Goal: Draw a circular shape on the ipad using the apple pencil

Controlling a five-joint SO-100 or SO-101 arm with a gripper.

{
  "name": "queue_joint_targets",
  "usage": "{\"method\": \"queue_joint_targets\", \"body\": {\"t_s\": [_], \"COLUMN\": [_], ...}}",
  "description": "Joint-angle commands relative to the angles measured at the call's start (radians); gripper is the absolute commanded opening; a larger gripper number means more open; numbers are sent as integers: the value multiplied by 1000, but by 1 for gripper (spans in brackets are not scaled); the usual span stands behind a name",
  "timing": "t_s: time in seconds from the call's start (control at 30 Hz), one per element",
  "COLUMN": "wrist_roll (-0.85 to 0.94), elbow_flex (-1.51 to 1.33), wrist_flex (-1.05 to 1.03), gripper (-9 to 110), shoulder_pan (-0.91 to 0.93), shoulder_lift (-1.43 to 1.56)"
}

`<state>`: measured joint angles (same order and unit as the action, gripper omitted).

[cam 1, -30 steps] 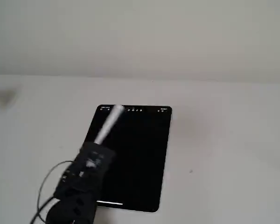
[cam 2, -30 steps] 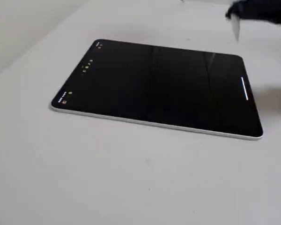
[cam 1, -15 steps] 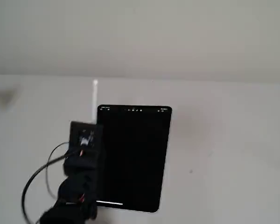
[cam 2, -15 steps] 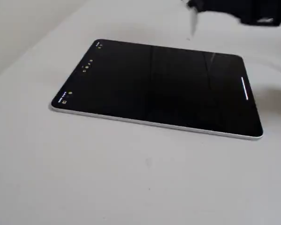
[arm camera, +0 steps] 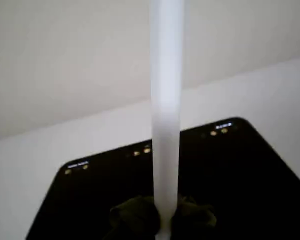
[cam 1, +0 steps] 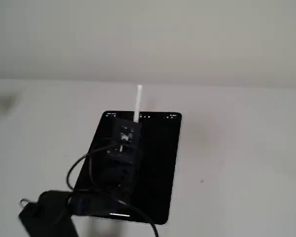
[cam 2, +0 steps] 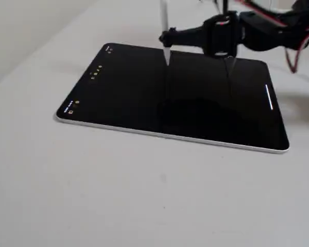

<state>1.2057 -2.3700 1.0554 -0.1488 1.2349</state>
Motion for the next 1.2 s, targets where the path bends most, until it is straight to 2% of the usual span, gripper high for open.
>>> {"method": "queue_joint_targets", "body": {"t_s": [0.0, 0.27, 1.17], "wrist_roll": [14, 48, 40], "elbow_flex": [98, 160, 144], "wrist_flex": [46, 127, 178], "gripper": [0, 0, 0], "shoulder_pan": [28, 29, -26], "shoulder_lift": [-20, -147, -209]}}
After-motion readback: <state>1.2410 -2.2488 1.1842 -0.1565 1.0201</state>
